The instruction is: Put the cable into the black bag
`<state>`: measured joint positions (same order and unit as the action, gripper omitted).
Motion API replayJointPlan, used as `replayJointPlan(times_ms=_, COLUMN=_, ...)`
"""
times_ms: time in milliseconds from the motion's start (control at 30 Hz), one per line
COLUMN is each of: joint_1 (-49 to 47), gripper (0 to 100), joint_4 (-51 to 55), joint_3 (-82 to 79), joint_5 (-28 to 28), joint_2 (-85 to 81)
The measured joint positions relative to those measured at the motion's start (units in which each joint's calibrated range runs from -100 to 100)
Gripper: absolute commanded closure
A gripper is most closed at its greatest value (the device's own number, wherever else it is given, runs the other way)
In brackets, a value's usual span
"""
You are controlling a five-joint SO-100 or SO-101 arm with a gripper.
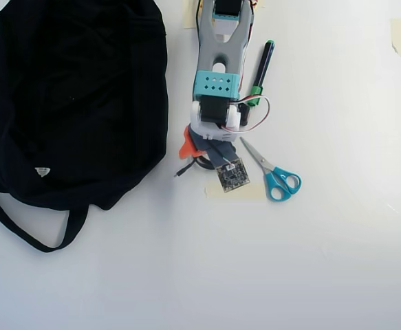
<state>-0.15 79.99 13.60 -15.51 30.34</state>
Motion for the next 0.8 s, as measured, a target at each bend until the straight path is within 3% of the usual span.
replayJointPlan(times_ms=800, joint_1=-0.37, gripper=67, joint_4=-4.21, joint_3=0.94, joint_5=1.17, joint_2=6.06)
